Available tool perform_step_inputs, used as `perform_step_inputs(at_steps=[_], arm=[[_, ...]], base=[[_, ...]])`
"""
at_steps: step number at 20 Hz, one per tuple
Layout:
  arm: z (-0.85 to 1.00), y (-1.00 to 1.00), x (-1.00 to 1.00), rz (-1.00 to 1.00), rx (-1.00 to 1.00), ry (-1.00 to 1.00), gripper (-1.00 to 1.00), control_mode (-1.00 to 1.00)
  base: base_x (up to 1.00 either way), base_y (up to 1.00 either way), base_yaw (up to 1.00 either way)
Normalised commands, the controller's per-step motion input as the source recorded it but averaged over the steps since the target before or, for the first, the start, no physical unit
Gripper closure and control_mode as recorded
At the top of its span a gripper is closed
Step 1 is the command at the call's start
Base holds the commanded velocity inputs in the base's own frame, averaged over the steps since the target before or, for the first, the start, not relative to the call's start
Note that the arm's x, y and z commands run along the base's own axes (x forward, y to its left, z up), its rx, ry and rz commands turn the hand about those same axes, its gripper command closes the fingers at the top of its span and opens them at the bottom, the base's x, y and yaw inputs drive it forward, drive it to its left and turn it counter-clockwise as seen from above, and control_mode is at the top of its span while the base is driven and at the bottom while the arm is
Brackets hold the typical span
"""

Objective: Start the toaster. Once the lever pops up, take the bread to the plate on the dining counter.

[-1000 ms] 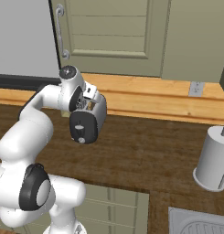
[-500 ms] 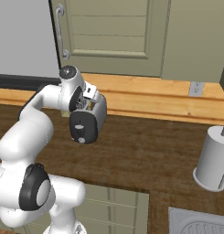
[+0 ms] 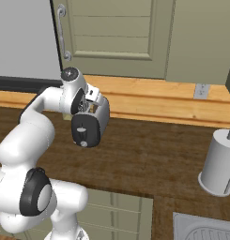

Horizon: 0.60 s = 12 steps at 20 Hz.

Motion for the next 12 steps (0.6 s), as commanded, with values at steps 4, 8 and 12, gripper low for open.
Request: perform_step_inputs(at_steps=[4, 8, 12], arm=[[0.00, 0.00, 0.00, 0.00, 0.00, 0.00, -1.00, -1.00], [0.00, 0.00, 0.00, 0.00, 0.00, 0.00, -1.00, -1.00], [0.00, 0.00, 0.00, 0.00, 0.00, 0.00, -1.00, -1.00]], base=[[0.00, 0.00, 0.00], [0.00, 0.00, 0.00], [0.00, 0.00, 0.00]])
